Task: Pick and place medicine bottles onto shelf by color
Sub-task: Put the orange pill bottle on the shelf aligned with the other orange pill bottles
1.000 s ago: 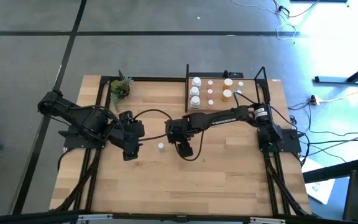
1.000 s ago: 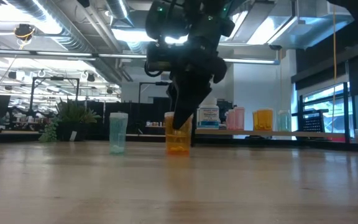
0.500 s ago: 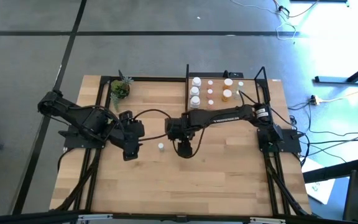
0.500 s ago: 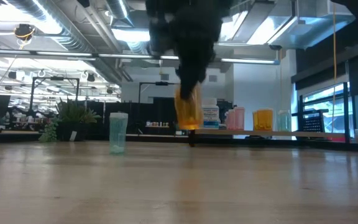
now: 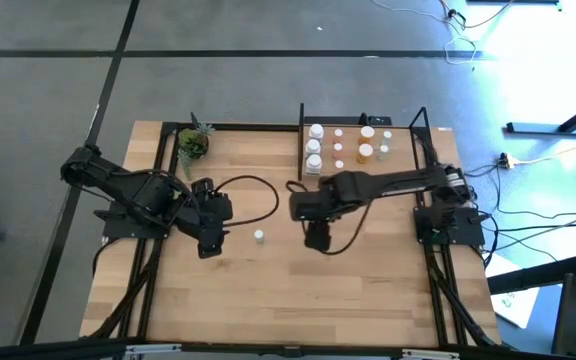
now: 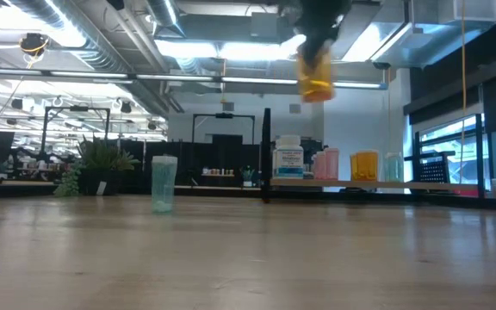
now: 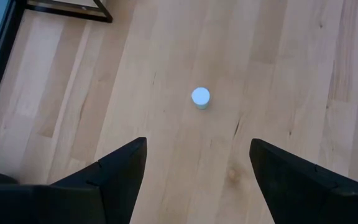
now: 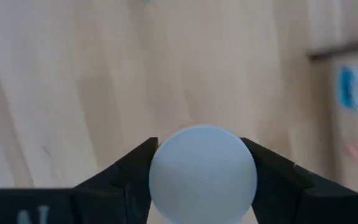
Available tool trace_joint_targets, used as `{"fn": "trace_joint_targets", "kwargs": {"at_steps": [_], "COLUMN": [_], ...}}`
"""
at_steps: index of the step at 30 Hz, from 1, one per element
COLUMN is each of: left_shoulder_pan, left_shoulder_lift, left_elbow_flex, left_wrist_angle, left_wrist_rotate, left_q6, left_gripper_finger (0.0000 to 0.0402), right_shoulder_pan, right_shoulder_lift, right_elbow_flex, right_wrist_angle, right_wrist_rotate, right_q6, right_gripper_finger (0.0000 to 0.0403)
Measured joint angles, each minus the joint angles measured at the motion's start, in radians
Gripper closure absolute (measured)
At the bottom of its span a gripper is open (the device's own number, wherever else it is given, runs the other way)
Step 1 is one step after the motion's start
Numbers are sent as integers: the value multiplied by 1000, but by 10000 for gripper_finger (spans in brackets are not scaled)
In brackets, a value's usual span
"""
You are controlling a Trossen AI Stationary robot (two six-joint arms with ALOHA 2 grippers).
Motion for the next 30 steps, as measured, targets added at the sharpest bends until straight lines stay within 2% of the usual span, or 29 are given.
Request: {"fn": "trace_joint_targets", "kwargs": {"at_steps": [4, 9, 17, 22, 26, 30], "left_shoulder_pan": [0, 0, 4, 31, 69, 102], "left_shoulder_lift": [0, 0, 0, 0, 0, 0], "left_elbow_flex": [0, 0, 0, 0, 0, 0], "left_wrist_angle": [0, 0, 43, 81, 112, 138], "left_wrist_rotate": [0, -5, -102, -125, -126, -126], "left_q6": [0, 1, 6, 53, 53, 53], "left_gripper_finger": [122, 122, 122, 122, 122, 122], "right_shoulder_pan": [3, 13, -16, -139, -284, -417], "right_shoulder_lift": [-65, -186, -435, -563, -614, -620], "right_elbow_flex": [-3, -77, -371, -554, -678, -753], "right_wrist_angle": [-156, -185, -109, 3, 143, 216], "right_wrist_rotate": [61, 82, 119, 122, 43, 26], "right_q6": [84, 162, 302, 279, 158, 27], "right_gripper_finger": [193, 193, 193, 193, 193, 192]}}
